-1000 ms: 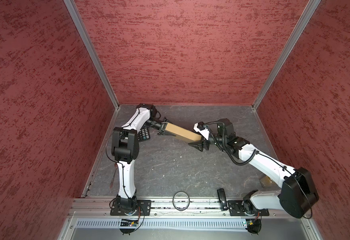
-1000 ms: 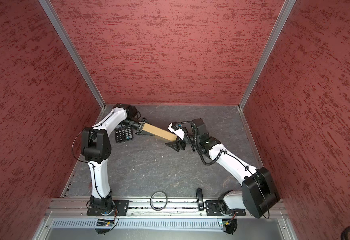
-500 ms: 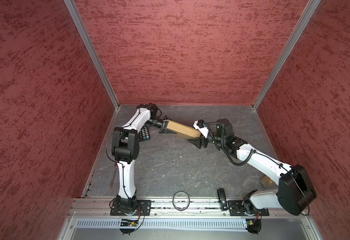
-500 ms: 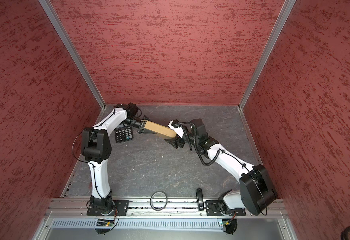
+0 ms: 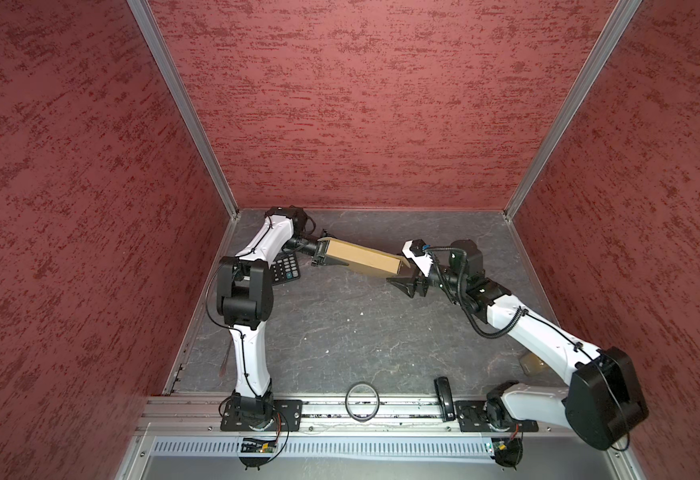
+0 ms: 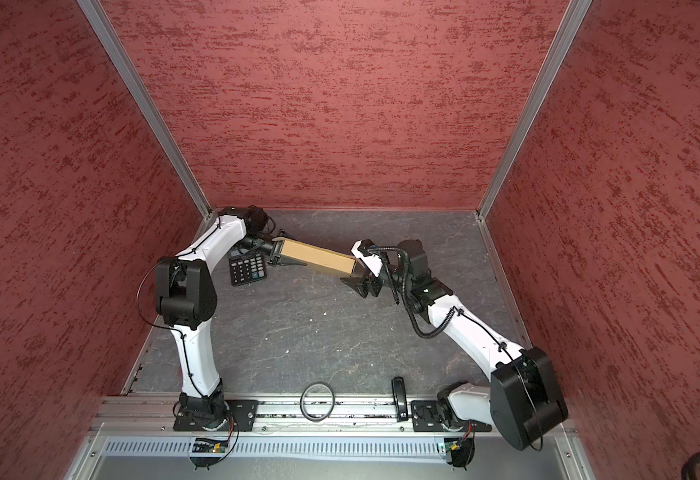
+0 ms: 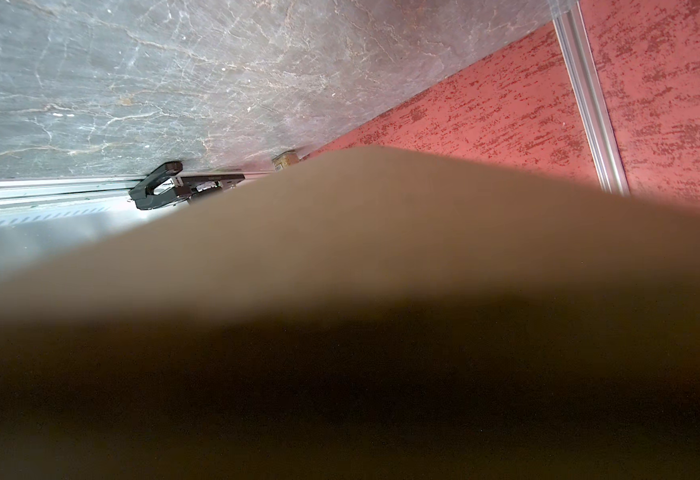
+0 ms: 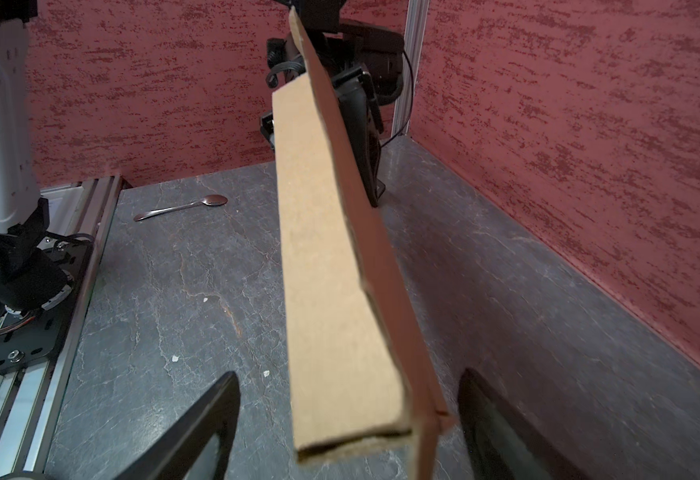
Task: Fold the paper box
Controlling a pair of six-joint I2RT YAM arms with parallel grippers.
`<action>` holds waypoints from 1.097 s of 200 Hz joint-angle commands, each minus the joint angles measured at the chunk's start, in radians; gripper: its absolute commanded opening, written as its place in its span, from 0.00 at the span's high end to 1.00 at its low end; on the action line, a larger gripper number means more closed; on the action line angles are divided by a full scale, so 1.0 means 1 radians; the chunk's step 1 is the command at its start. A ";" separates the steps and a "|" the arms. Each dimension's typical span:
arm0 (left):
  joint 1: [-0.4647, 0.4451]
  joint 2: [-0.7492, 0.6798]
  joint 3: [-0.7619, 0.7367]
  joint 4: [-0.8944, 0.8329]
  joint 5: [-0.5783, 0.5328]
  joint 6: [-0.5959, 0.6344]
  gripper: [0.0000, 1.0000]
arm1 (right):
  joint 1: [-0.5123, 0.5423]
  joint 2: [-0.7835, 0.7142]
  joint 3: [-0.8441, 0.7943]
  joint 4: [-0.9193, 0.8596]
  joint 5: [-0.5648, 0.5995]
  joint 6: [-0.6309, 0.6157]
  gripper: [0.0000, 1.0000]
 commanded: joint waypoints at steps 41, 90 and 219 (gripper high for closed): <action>0.009 -0.062 -0.003 0.020 0.048 -0.024 0.87 | -0.021 0.077 -0.022 0.200 -0.132 0.025 0.18; 0.005 -0.088 -0.026 0.058 0.047 -0.058 0.87 | -0.020 0.124 -0.001 0.258 -0.132 0.039 0.22; -0.037 -0.109 -0.049 0.168 0.060 -0.153 0.88 | -0.019 0.144 -0.074 0.525 -0.165 0.152 0.41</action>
